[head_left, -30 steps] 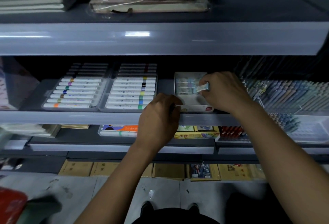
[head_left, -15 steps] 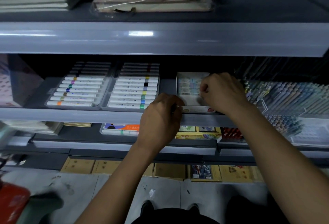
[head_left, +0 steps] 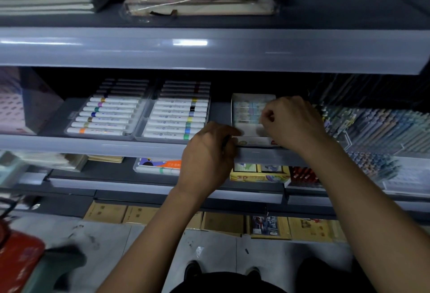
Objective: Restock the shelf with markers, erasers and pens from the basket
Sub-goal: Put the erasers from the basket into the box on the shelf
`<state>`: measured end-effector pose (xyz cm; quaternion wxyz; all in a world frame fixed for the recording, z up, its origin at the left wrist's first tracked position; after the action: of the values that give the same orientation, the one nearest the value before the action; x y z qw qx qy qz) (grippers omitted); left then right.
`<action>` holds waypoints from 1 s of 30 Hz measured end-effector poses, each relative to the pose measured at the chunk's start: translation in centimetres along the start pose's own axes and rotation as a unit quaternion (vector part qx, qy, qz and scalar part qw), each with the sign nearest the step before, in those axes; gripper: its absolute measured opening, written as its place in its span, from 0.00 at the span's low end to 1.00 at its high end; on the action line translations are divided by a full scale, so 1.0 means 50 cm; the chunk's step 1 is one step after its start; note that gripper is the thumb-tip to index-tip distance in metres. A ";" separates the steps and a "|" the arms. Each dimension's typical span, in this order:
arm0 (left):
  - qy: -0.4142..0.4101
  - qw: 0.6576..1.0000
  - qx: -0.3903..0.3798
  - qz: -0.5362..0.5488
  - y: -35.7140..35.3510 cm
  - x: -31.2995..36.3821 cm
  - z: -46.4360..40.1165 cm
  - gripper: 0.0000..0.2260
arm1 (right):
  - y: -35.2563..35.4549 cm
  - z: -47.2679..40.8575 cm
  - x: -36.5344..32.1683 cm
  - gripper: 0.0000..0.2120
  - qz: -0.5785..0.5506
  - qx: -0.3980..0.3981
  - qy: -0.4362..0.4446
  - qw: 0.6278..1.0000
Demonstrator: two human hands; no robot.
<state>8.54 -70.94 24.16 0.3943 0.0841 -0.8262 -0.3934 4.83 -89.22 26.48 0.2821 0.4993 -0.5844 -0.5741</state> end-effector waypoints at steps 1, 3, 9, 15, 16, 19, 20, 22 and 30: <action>0.003 1.000 0.005 0.004 0.004 0.001 0.003 0.07 | 0.005 0.006 -0.005 0.09 0.006 0.014 0.010 1.000; 0.009 1.000 0.021 0.005 0.015 0.003 0.011 0.07 | 0.016 0.021 -0.019 0.11 0.007 0.046 0.026 0.999; 0.047 0.995 0.055 -0.074 0.052 -0.011 0.044 0.04 | 0.026 0.088 -0.087 0.10 -0.081 0.111 0.097 0.986; 0.133 0.976 0.082 -0.149 0.091 -0.061 0.127 0.06 | -0.027 0.160 -0.187 0.08 -0.134 0.081 0.168 0.973; 0.149 0.973 0.082 -0.158 0.096 -0.073 0.146 0.06 | -0.049 0.168 -0.205 0.08 -0.143 0.056 0.179 0.972; 0.204 0.956 0.077 -0.194 0.116 -0.113 0.211 0.06 | -0.127 0.190 -0.255 0.09 -0.151 -0.019 0.204 0.967; 0.219 0.951 0.073 -0.203 0.125 -0.127 0.235 0.06 | -0.156 0.197 -0.271 0.09 -0.154 -0.044 0.207 0.965; 0.243 0.943 0.063 -0.217 0.143 -0.157 0.284 0.06 | -0.212 0.214 -0.303 0.11 -0.170 -0.092 0.208 0.959; 0.378 0.893 0.038 -0.240 0.274 -0.313 0.518 0.10 | -0.392 0.305 -0.505 0.10 -0.137 -0.190 0.236 0.943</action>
<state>2.83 -39.50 15.01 0.5669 0.4376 -0.5836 -0.3828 4.81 -57.28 11.17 0.4208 0.6327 -0.3068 -0.5731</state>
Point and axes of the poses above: each hand's wrist, its own z-axis away from the middle knuckle, its own y-axis out of the back of the hand, x = y × z, the point moved 9 cm from there along -z, towards the middle knuckle, and after that the axes turned 1 degree about -z, right-handed, at the moved point
